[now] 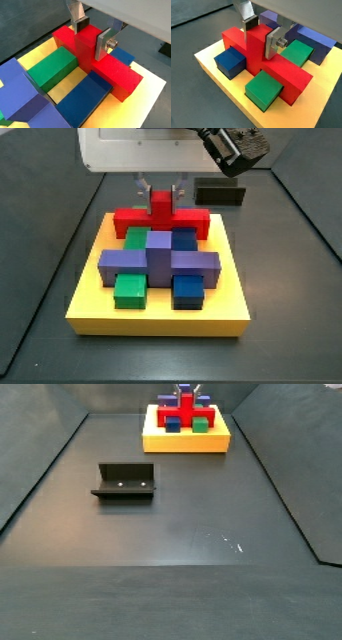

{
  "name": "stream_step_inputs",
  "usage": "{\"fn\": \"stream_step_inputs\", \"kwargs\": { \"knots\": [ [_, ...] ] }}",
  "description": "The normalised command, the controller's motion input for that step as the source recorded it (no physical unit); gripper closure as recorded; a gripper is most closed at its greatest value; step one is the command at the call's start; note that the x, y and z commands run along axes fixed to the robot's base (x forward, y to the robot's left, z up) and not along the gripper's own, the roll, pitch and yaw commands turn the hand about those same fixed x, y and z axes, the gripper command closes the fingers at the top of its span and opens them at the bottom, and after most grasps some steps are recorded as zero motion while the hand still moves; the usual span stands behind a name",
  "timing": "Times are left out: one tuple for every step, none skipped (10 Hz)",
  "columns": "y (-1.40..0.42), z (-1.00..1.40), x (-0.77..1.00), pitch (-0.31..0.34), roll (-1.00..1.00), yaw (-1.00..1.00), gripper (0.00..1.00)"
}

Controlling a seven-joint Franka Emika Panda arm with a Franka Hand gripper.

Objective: Pick up the red object. Move up. Move to above the board. Insert the red object.
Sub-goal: Insert the red object.

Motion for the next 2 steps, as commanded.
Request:
{"fn": "stream_step_inputs", "kwargs": {
  "knots": [
    [0.00, -0.50, 0.00, -0.031, 0.01, 0.00, 1.00],
    [0.00, 0.00, 0.00, 0.000, 0.00, 0.00, 1.00]
  ]
}}
